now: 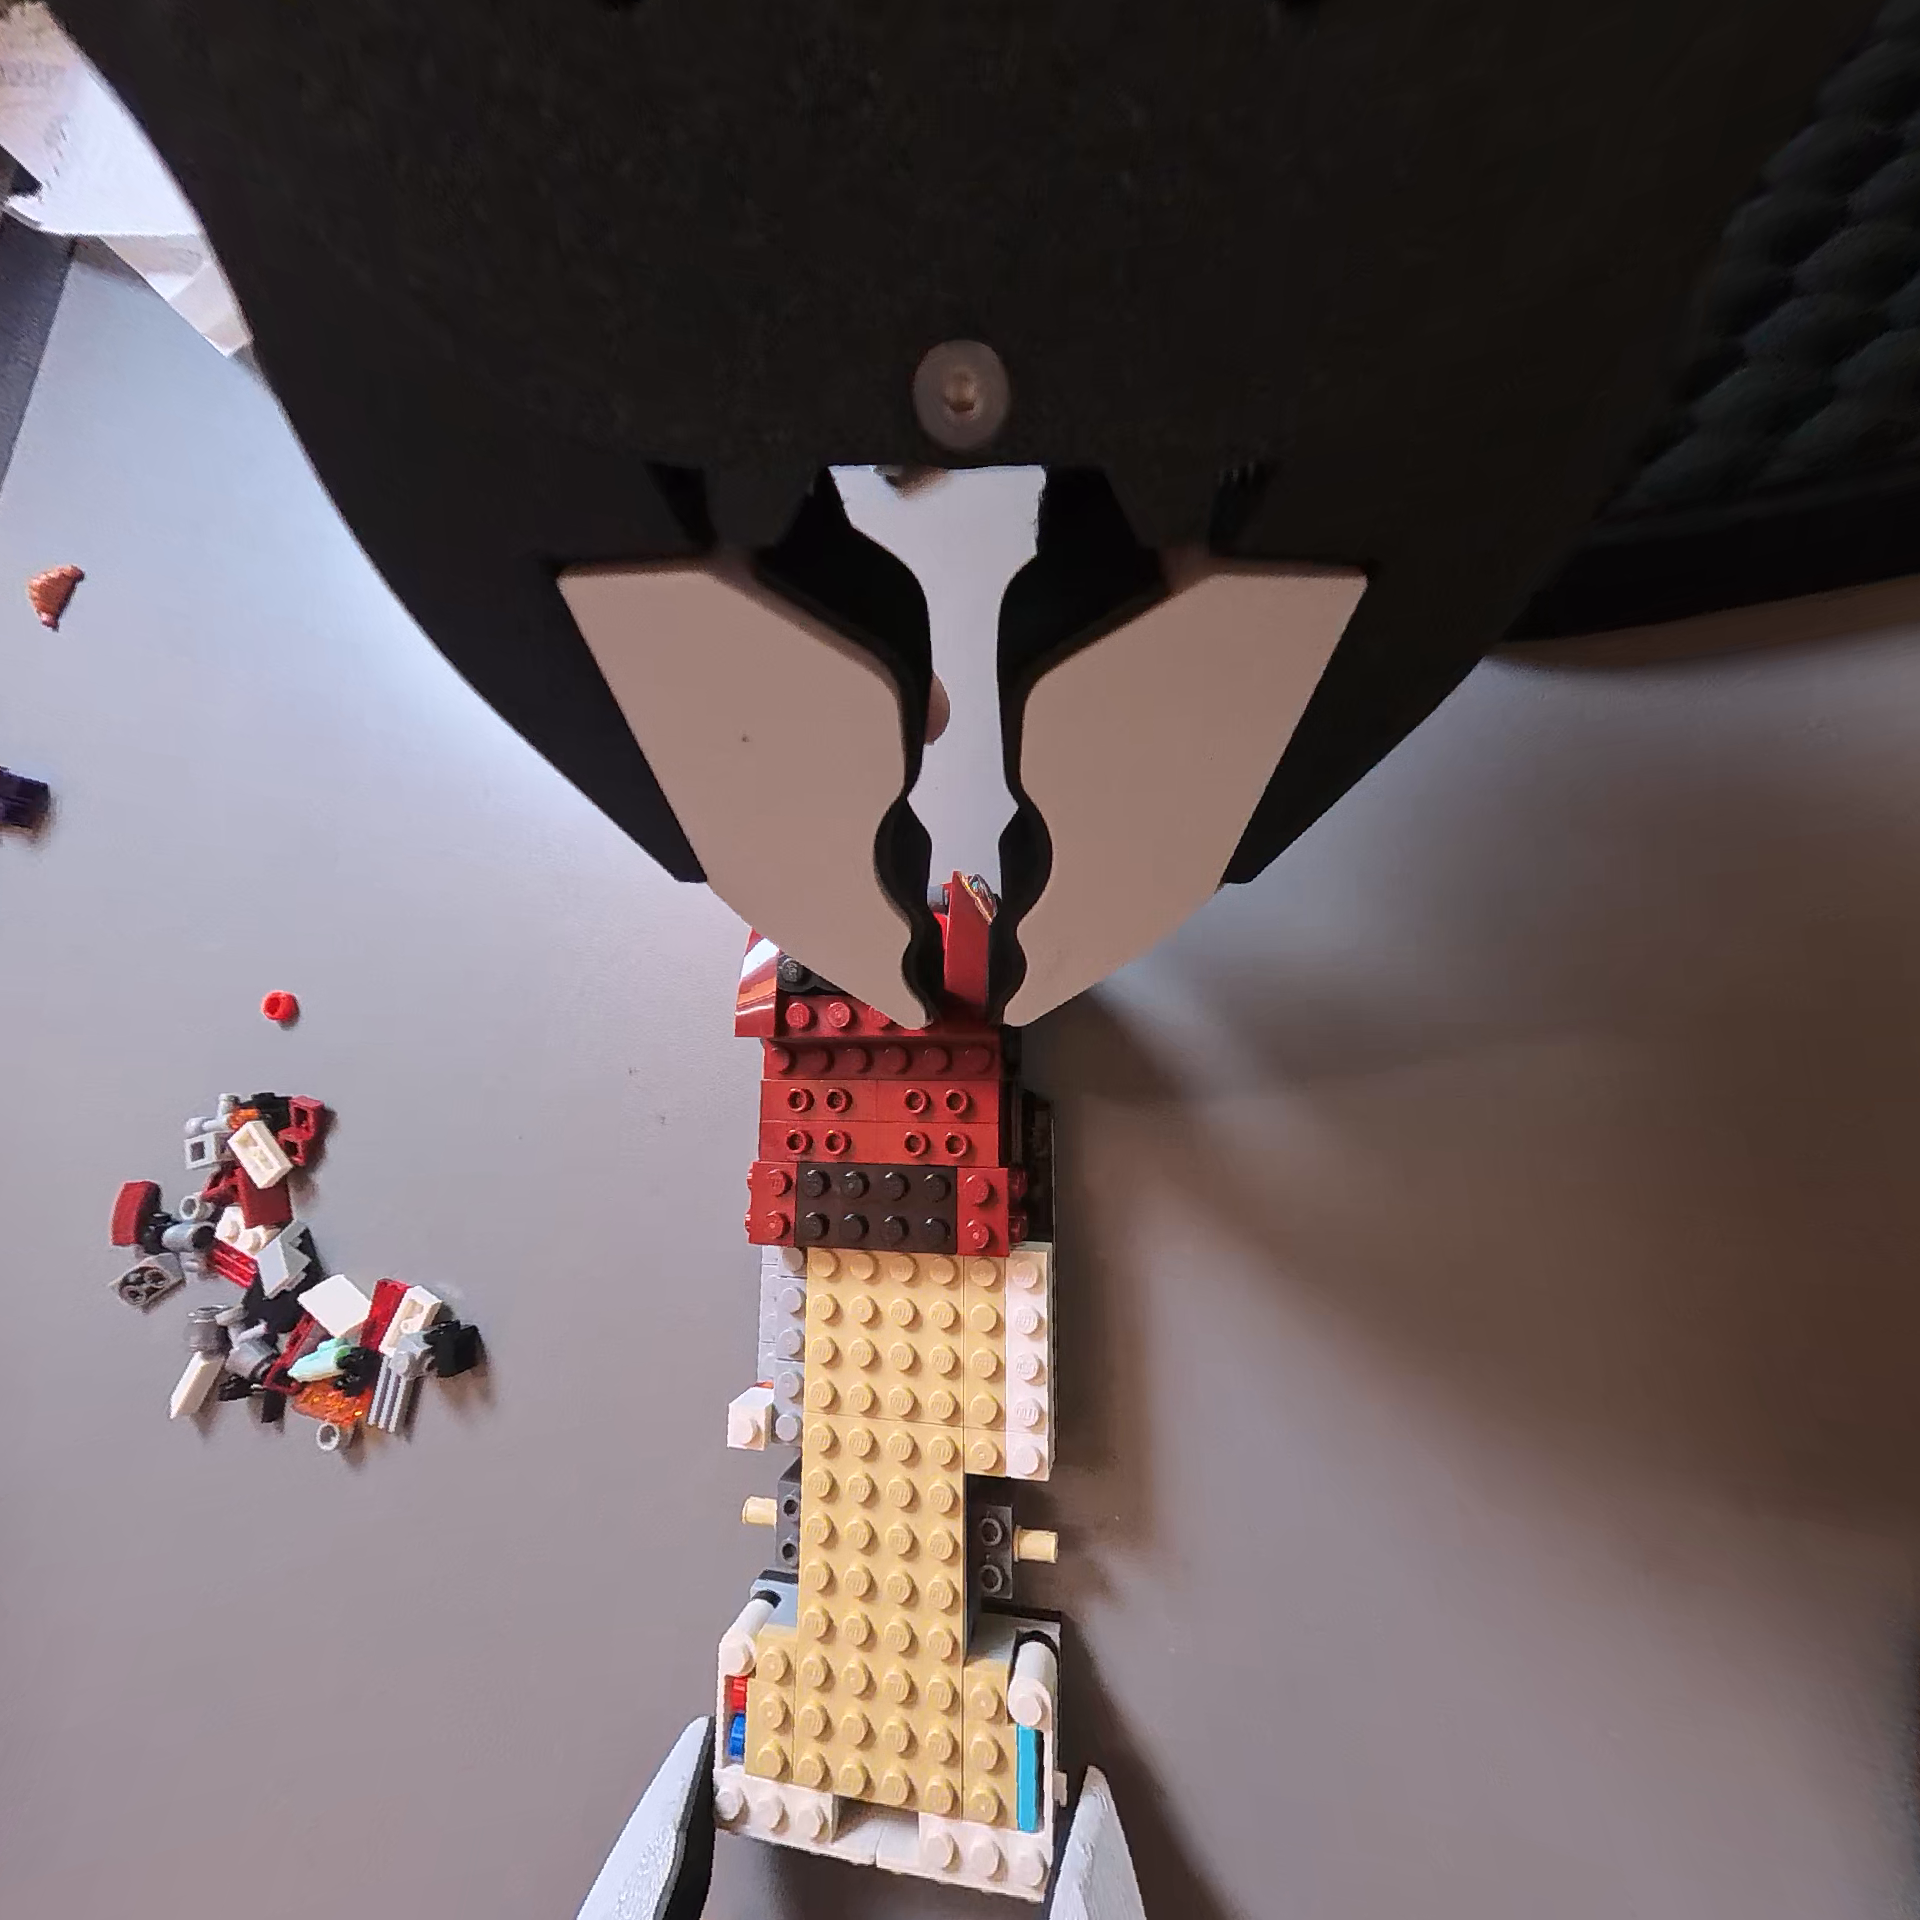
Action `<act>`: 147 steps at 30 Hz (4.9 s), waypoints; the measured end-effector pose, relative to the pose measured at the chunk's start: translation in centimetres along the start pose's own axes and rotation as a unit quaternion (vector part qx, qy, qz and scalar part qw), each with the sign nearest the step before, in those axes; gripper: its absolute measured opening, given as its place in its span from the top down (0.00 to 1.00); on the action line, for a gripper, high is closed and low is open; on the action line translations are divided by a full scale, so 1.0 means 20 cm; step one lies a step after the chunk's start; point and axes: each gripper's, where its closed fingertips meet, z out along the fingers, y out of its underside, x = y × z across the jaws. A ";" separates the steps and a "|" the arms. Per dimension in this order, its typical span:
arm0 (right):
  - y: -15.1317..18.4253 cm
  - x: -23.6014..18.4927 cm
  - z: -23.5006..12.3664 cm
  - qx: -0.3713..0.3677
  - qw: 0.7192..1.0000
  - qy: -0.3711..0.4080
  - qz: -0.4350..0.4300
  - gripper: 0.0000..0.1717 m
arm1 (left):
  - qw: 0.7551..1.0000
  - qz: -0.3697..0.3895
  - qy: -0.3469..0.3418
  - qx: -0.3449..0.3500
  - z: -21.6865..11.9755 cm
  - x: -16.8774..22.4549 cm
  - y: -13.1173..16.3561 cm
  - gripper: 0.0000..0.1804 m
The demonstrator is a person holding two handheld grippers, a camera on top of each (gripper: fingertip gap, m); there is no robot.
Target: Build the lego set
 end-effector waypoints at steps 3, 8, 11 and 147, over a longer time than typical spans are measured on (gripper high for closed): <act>0.00 0.00 0.00 0.002 1.000 -0.001 0.006 0.95 | 1.000 0.000 0.000 0.001 0.00 0.00 0.00 0.60; 0.00 0.00 -0.01 0.011 1.000 0.016 0.012 0.95 | 1.000 -0.002 -0.001 0.004 0.00 0.00 0.00 0.60; 0.00 -0.02 -0.03 0.023 0.999 0.011 0.029 0.88 | 1.000 -0.002 -0.001 0.005 0.00 0.00 0.00 0.60; 0.15 0.23 -0.38 0.352 0.823 0.348 0.280 0.73 | 0.983 -0.018 -0.147 0.104 -0.06 -0.33 0.03 0.62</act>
